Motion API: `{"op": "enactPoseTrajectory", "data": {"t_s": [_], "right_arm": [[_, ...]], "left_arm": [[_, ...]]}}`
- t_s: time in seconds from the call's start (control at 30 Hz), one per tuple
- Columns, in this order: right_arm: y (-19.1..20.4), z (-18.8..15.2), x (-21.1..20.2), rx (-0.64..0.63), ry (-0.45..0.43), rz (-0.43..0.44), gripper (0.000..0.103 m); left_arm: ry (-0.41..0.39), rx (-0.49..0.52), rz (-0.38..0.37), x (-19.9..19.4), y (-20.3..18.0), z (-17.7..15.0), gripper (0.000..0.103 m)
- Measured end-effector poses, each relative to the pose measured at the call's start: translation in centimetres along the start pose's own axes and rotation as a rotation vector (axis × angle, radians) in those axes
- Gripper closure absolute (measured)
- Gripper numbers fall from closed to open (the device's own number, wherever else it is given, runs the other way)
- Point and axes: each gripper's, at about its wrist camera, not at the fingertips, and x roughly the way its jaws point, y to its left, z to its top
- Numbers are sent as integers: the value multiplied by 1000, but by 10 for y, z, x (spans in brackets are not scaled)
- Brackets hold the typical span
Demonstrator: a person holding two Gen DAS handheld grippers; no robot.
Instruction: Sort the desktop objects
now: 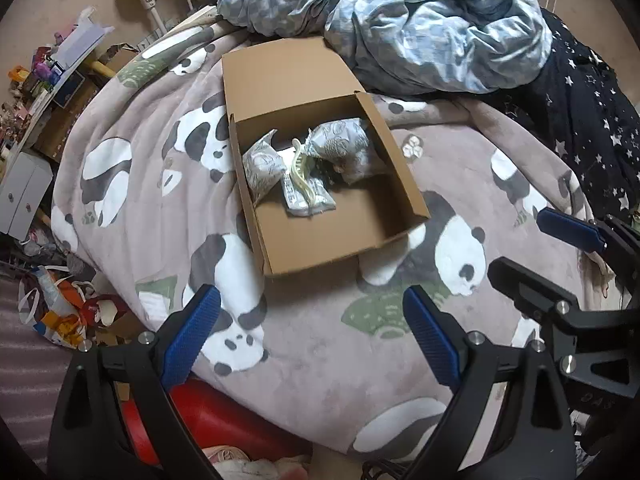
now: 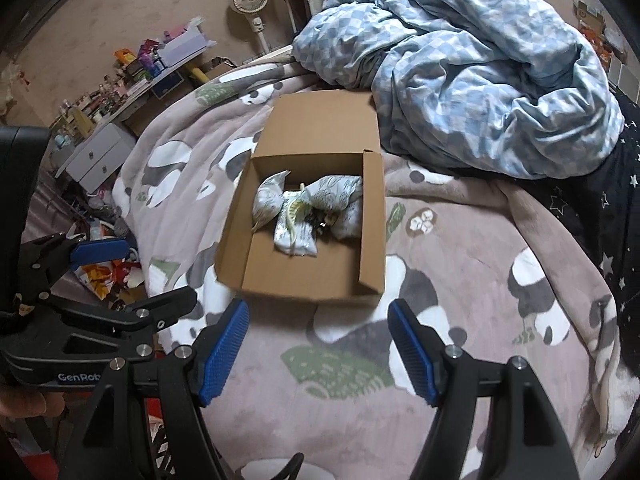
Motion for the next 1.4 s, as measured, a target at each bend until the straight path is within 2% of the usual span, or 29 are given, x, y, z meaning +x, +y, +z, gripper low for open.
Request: {"op": "enactPoseTrajectory", "data": {"t_s": [0.37,0.7,1.07,1.4], "right_arm": [[15,-35,-50,-28,2,10,30],[29,-49,-76,-60,25,11,30],[41,-53,-87,-68,57,-13,30],[54,-41,-97,-89,73,-28,30]], "left_arm": [[-5,-12,11,-45,-15,-39,11],[4,7,38,-68,-20,-56,11],[4,21,36,-78,-16,-60,11],[13,4,13,-88,-7,-52,11]]}}
